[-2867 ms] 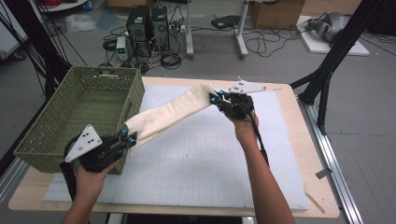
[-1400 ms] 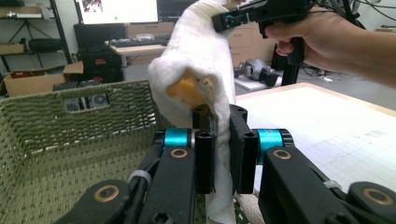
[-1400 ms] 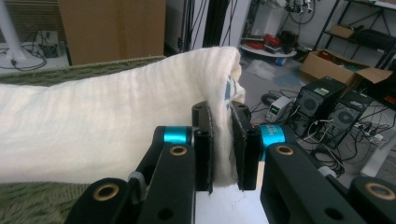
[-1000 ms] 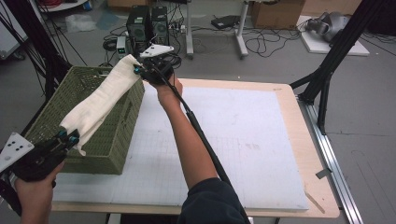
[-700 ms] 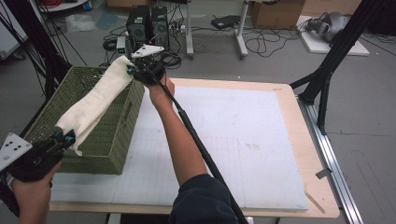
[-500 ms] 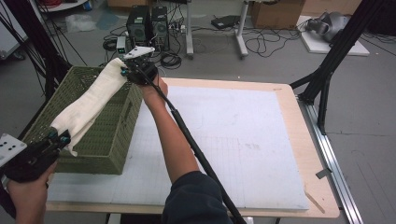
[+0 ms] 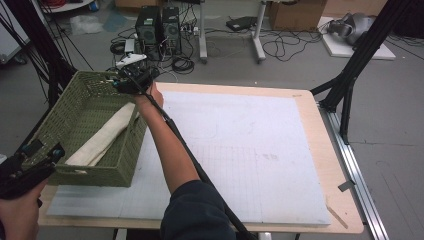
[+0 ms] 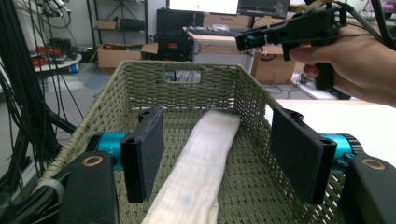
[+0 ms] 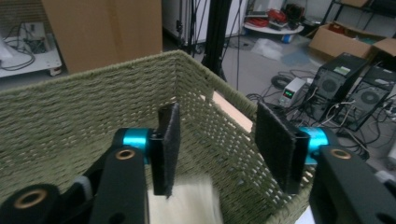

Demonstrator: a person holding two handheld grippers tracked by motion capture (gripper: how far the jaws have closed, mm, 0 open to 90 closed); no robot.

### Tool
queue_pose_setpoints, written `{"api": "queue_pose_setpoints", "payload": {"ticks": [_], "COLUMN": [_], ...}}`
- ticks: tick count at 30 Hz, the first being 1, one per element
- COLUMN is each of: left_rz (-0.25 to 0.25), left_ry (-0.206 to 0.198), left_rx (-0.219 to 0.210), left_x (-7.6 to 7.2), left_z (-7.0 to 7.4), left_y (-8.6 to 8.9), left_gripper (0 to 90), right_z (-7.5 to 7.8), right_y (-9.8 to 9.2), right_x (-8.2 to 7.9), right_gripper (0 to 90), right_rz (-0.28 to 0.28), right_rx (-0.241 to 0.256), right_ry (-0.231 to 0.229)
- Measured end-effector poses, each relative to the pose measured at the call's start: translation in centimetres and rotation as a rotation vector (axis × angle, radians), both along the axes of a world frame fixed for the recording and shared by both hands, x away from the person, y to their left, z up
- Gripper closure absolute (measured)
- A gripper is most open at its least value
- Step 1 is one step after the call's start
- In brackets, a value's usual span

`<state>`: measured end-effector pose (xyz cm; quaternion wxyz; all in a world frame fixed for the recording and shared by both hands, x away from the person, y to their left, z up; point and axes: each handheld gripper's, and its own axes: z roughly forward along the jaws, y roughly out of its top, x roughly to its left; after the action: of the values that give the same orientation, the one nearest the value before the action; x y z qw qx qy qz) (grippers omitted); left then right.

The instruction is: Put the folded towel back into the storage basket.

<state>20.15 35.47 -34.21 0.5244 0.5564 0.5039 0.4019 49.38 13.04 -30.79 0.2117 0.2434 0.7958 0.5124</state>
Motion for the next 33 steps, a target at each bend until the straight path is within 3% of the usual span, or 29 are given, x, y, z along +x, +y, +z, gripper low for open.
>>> {"api": "queue_pose_setpoints", "payload": {"ticks": [5, 10, 14, 15, 17, 21, 22, 28, 32, 33], "left_rz": [-0.051, -0.097, -0.133, -0.165, -0.181, -0.226, -0.233, -0.305, -0.352, -0.363], "left_ry": [-0.017, -0.011, -0.006, -0.012, -0.017, -0.009, -0.008, -0.011, -0.005, -0.002], "left_rx": [-0.028, -0.048, -0.065, -0.087, -0.087, -0.073, -0.072, -0.068, -0.084, -0.085], "left_x": [0.0, 0.3, 0.8, 1.1, 1.2, 1.7, 1.7, 2.3, 2.8, 2.9], "left_z": [0.4, 0.9, 1.2, 1.2, 1.2, 1.3, 1.3, 1.3, 1.4, 1.4], "left_y": [-0.6, -1.7, -2.8, -3.2, -3.4, -4.3, -4.5, -6.1, -7.1, -7.4], "left_gripper": [29.8, 25.2, 20.6, 17.7, 16.6, 16.6, 16.7, 16.7, 16.8, 16.7], "right_z": [0.7, 0.9, 1.0, 1.0, 1.1, 1.1, 1.1, 1.0, 0.5, 0.5], "right_y": [-1.2, -3.3, -5.0, -5.4, -6.3, -7.7, -8.6, -11.9, -15.2, -15.2], "right_x": [-0.8, -1.3, -1.8, -1.9, -2.1, -2.6, -2.8, -3.7, -4.6, -4.6], "right_gripper": [44.0, 39.9, 36.2, 35.5, 32.0, 26.4, 20.9, 18.5, 17.1, 17.1], "right_rz": [0.034, 0.103, 0.124, 0.128, 0.136, 0.140, 0.133, 0.114, 0.103, 0.103], "right_rx": [0.013, 0.026, 0.027, 0.020, 0.026, 0.031, 0.030, 0.043, 0.019, 0.019], "right_ry": [-0.009, 0.036, 0.071, 0.069, 0.072, 0.085, 0.085, 0.091, 0.091, 0.091]}}
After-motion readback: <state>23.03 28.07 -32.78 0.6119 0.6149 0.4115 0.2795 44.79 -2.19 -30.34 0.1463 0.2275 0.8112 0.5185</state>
